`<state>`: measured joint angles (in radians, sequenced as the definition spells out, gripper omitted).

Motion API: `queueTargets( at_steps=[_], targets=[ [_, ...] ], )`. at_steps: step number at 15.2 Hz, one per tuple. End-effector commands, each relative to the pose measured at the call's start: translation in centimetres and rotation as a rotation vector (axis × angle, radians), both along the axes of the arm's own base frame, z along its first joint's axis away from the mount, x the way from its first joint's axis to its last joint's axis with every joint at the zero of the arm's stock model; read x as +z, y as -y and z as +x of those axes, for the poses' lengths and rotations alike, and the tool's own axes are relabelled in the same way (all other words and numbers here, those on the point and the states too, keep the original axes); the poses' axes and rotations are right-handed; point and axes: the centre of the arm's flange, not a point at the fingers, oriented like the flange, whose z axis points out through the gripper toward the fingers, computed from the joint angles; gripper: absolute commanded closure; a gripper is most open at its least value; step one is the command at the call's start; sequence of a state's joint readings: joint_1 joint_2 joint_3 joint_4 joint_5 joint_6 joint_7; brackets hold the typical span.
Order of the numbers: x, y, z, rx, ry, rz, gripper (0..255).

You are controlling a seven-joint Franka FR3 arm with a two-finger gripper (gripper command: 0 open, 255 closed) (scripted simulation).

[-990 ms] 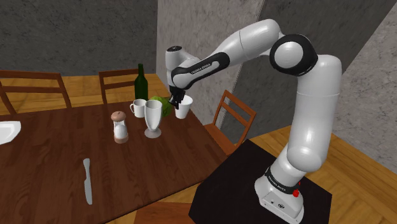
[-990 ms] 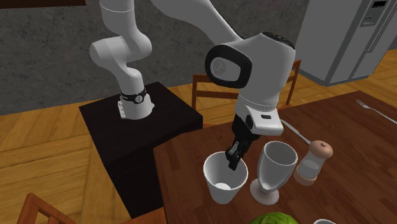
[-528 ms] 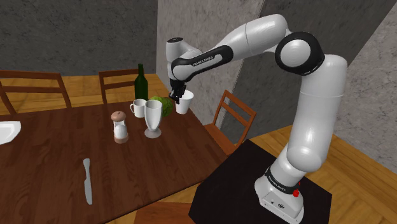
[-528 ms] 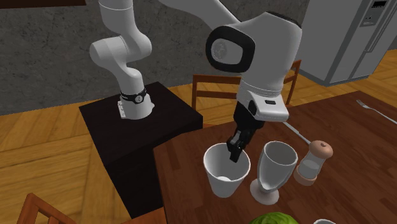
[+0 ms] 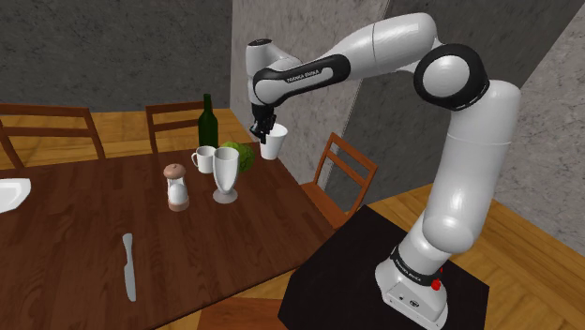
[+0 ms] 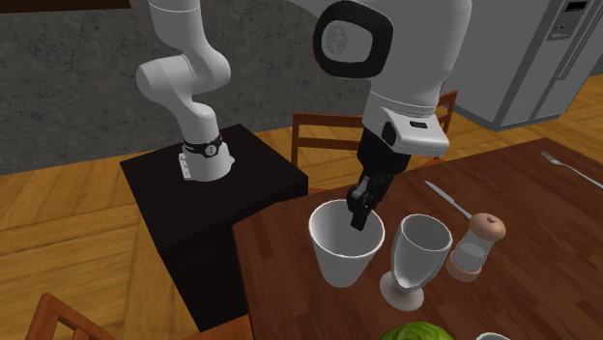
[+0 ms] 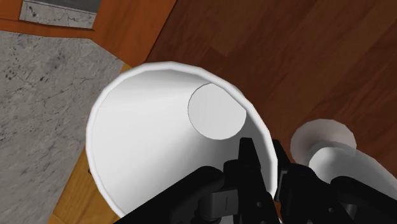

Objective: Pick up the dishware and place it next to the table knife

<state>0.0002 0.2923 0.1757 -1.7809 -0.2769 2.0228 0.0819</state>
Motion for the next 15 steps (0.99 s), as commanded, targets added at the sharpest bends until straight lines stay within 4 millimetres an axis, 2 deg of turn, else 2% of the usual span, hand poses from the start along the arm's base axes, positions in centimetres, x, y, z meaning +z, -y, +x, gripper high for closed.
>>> queueTargets(
  at_steps=[1,2,15],
  targets=[
    [1.0,-0.1,0.0,0.000,0.000,0.000,255],
    [1.4,-0.1,0.0,0.000,0.000,0.000,255],
    [1.5,-16.9,-3.4,0.000,0.000,0.000,255]
  ],
)
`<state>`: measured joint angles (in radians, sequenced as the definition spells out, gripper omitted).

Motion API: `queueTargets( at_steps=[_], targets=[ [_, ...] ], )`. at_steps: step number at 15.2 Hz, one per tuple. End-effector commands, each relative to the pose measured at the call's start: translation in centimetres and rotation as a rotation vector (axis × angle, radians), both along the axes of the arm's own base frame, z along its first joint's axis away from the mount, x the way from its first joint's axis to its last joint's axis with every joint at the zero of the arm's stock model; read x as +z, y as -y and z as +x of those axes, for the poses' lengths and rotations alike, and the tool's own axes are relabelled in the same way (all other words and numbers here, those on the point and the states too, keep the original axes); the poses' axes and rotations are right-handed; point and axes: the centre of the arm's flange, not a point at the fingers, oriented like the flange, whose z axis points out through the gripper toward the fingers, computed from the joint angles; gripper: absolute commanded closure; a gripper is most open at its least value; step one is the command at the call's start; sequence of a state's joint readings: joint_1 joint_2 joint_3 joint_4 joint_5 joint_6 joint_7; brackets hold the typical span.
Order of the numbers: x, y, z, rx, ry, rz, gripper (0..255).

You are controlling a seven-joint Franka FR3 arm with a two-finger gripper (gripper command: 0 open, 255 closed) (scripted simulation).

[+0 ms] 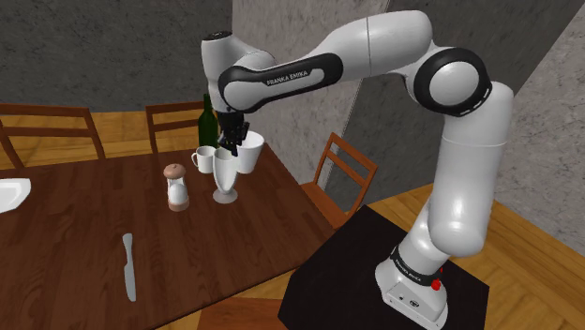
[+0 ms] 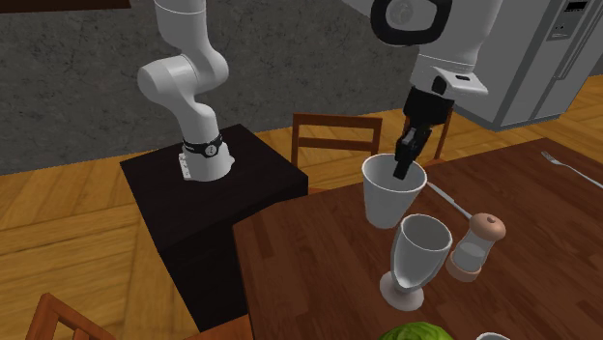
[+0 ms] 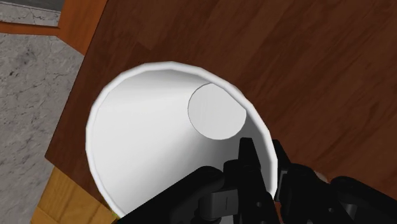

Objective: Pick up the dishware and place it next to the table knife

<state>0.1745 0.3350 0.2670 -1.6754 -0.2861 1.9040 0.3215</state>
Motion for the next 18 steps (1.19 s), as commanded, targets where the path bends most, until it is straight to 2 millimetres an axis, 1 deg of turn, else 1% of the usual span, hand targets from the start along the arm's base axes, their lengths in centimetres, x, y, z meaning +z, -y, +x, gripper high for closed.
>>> queueTargets(
  at_steps=[1,12,13,18],
  targets=[
    [-0.1,-2.8,-0.8,-0.001,0.000,0.000,255],
    [0.0,-17.0,-3.7,-0.001,0.000,0.000,255],
    [0.0,-17.6,-3.8,-0.001,0.000,0.000,255],
    [-2.6,-17.6,-3.8,-0.001,0.000,0.000,255]
  ],
)
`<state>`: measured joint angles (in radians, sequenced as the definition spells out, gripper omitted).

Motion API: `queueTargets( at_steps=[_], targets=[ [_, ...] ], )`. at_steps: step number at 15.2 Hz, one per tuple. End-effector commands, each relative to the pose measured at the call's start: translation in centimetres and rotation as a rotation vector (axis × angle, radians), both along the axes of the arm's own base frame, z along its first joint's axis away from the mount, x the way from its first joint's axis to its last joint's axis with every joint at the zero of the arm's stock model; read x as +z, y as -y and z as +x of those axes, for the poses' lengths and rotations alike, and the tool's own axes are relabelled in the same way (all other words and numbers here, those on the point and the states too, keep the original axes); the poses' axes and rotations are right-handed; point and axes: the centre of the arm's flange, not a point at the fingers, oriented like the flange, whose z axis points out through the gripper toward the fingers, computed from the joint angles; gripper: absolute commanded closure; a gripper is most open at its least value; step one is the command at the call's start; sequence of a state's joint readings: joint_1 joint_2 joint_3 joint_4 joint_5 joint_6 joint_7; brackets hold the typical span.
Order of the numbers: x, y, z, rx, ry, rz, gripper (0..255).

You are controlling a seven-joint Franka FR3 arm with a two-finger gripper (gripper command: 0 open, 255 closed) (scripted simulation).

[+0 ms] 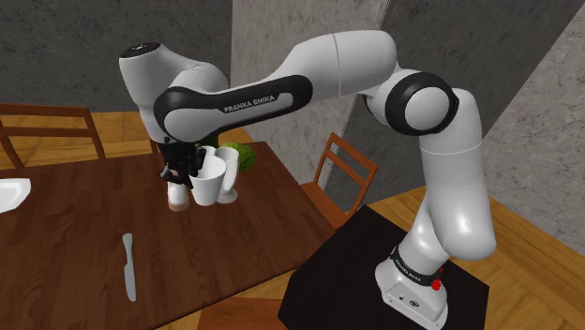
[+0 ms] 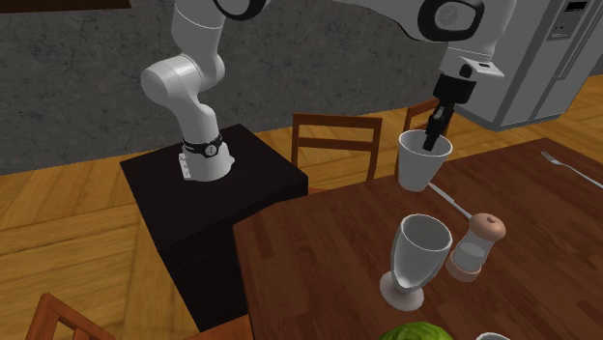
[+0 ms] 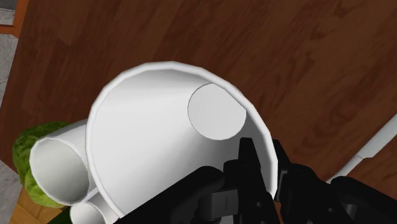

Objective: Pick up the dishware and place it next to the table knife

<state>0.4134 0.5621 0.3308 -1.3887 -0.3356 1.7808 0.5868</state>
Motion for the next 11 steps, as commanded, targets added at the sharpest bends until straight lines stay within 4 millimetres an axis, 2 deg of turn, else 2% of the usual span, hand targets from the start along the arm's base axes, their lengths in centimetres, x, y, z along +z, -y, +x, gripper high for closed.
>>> queueTargets(
  at_steps=[1,11],
  targets=[
    [-1.0,-0.1,-0.1,0.000,0.001,0.000,255],
    [-6.3,-0.1,-0.1,0.000,0.001,0.000,255]
  ],
)
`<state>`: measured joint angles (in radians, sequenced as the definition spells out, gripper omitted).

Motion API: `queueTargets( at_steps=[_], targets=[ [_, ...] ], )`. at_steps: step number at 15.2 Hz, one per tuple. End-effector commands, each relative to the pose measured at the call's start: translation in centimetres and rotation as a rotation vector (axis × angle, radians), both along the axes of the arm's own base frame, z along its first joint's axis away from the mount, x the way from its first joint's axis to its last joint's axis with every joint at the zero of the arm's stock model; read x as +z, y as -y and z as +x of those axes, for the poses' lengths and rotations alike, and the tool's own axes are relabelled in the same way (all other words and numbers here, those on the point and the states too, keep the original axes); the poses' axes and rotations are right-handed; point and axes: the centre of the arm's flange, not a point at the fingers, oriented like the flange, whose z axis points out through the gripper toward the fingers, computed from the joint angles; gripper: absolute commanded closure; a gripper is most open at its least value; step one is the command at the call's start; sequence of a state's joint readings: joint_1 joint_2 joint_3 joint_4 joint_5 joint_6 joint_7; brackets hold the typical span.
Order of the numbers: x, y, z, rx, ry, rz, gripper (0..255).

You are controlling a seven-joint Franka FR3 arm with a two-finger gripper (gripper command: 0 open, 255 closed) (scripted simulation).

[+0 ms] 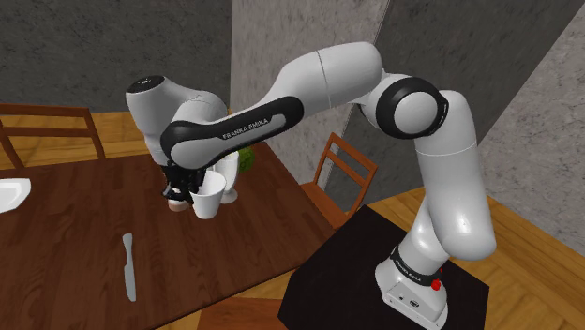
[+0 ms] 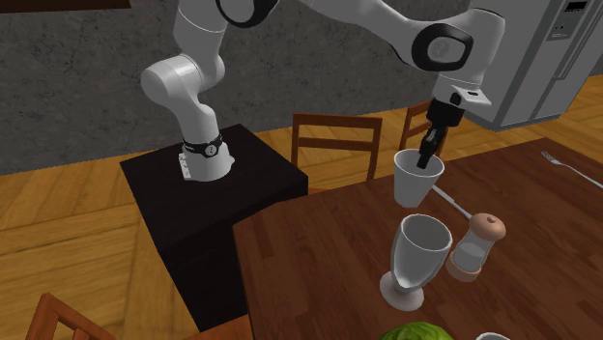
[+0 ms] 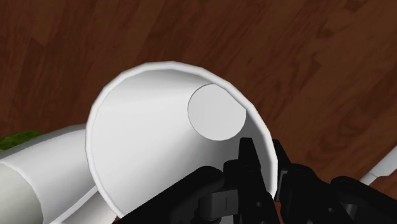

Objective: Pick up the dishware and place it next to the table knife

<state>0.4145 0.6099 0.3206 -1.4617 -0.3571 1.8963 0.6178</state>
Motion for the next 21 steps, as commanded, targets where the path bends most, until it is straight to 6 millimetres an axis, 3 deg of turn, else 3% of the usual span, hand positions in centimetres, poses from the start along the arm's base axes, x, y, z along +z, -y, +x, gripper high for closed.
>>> queueTargets(
  at_steps=[1,18,21],
  targets=[
    [-1.1,0.1,0.0,0.000,0.000,0.000,255],
    [-10.0,0.1,0.0,0.000,0.000,0.000,255],
    [-10.5,0.1,0.0,0.000,0.000,0.000,255]
  ],
)
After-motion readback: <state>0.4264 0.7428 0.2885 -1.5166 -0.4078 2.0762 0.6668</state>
